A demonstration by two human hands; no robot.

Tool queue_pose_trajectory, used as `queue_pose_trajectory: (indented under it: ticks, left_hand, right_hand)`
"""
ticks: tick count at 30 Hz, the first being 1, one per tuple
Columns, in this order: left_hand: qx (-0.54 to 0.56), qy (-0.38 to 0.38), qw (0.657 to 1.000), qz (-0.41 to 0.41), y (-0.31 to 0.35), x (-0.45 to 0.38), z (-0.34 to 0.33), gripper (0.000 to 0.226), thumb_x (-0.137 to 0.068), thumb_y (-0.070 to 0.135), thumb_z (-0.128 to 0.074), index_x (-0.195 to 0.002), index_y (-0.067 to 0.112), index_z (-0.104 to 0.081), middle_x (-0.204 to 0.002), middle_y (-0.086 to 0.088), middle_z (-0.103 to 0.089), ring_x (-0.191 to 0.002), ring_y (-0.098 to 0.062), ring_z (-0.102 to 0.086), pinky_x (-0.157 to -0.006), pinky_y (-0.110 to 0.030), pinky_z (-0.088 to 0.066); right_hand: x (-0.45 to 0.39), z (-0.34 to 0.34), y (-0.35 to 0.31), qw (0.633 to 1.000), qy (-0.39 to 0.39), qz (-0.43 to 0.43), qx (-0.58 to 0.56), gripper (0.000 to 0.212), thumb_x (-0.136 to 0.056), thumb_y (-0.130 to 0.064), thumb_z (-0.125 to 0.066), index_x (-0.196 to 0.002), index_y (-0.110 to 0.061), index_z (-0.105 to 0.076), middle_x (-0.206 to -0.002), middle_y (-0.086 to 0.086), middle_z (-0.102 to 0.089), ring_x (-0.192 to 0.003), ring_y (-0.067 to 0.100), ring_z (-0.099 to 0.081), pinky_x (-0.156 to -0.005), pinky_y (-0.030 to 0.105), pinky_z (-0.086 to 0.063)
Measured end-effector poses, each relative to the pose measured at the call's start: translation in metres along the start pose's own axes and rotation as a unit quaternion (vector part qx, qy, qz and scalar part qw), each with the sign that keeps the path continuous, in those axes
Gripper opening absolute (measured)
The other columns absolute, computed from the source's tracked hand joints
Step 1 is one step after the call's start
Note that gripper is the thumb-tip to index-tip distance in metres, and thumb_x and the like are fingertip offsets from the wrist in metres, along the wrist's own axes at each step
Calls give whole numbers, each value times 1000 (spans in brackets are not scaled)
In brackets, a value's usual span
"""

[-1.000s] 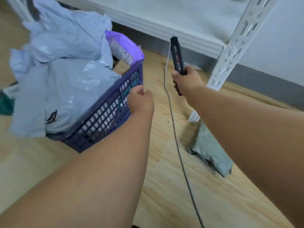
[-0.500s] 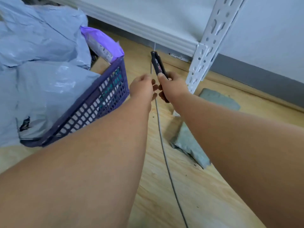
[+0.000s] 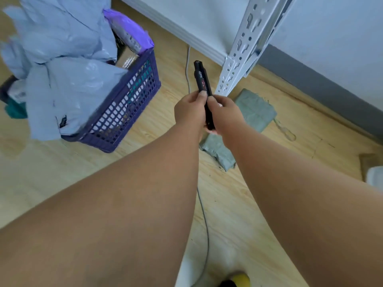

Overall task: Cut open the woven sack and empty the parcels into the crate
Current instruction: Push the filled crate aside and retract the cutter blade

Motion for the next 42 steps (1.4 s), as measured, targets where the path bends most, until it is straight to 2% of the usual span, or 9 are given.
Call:
queue_pose_trajectory:
  ticks: [3, 8, 16, 21, 25, 29, 33, 37, 42]
  left_hand:
    - [-28, 26, 999, -24, 44, 28, 12, 15, -93, 25, -56, -86, 25, -69, -97, -4, -72, -97, -26, -67, -93, -43, -52]
    - [-99, 35, 992, -71, 137, 76, 27, 19, -93, 29, -54, -100, 25, -71, -100, -1, -71, -96, -23, -65, -92, -41, -51]
    - [-100, -12, 986, -134, 301, 126, 32, 17, -92, 26, -54, -86, 30, -69, -85, 7, -68, -77, -15, -62, -71, -27, -48]
    - [-111, -94, 979, -145, 385, 145, 38, 17, -89, 20, -57, -101, 25, -69, -105, -1, -68, -94, -23, -65, -92, -39, -53]
    - [-179, -190, 959, -114, 408, 158, 45, 3, -91, 19, -54, -90, 22, -54, -92, -3, -54, -84, -18, -50, -80, -33, -47]
    - [-201, -219, 951, -83, 418, 165, 42, 24, -93, 17, -54, -114, 21, -67, -117, -3, -65, -107, -19, -63, -87, -32, -53]
    - [-205, -222, 948, -95, 432, 162, 24, 27, -89, 5, -51, -84, 25, -69, -110, -16, -69, -103, -30, -65, -92, -41, -54]
    - [-196, -193, 957, -91, 442, 149, 5, 32, -86, 2, -53, -69, 26, -65, -88, -8, -69, -85, -26, -65, -90, -39, -55]
    - [-218, -169, 957, -88, 457, 129, -15, 36, -84, 1, -54, -57, 25, -56, -77, -6, -61, -82, -29, -63, -92, -46, -53]
  right_hand:
    - [43, 8, -28, 999, 12, 17, 46, 39, -94, -34, -56, -131, -22, -50, -85, -7, -59, -84, 18, -67, -80, 42, -59]
    - [102, 18, -102, 1000, -16, 4, 2, 29, -88, -23, -66, -117, -18, -64, -96, 2, -73, -91, 15, -70, -69, 27, -57]
    - [160, 30, -266, 995, 32, 92, 16, 24, -81, -35, -69, -104, -30, -62, -86, -6, -74, -82, 11, -69, -69, 30, -49]
    - [184, 30, -338, 991, 78, 93, -48, 28, -85, -33, -68, -109, -22, -61, -81, -3, -74, -55, 9, -59, -55, 26, -46]
    - [198, 32, -361, 985, 117, 58, -111, 30, -87, -27, -68, -114, -16, -60, -82, 3, -74, -49, 11, -56, -52, 22, -50]
    - [195, 34, -372, 979, 118, 22, -168, 34, -85, -13, -68, -119, -15, -62, -79, 6, -72, -53, 13, -57, -64, 25, -56]
    - [177, 42, -384, 976, 121, 10, -181, 40, -86, -4, -61, -124, -18, -61, -73, 4, -66, -60, 17, -59, -74, 30, -57]
    - [161, 51, -395, 976, 132, 7, -175, 50, -88, -9, -61, -136, -19, -50, -96, 9, -70, -75, 20, -63, -65, 27, -52]
    - [140, 58, -409, 971, 135, -5, -198, 48, -89, -9, -62, -135, -17, -51, -89, 8, -68, -72, 18, -64, -61, 23, -51]
Point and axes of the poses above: each hand's wrist, its own x-axis away from the middle knuckle, its own z-axis out of the back of the hand, y = z × x, the point moved 3 cm from there along -x, towards the middle knuckle
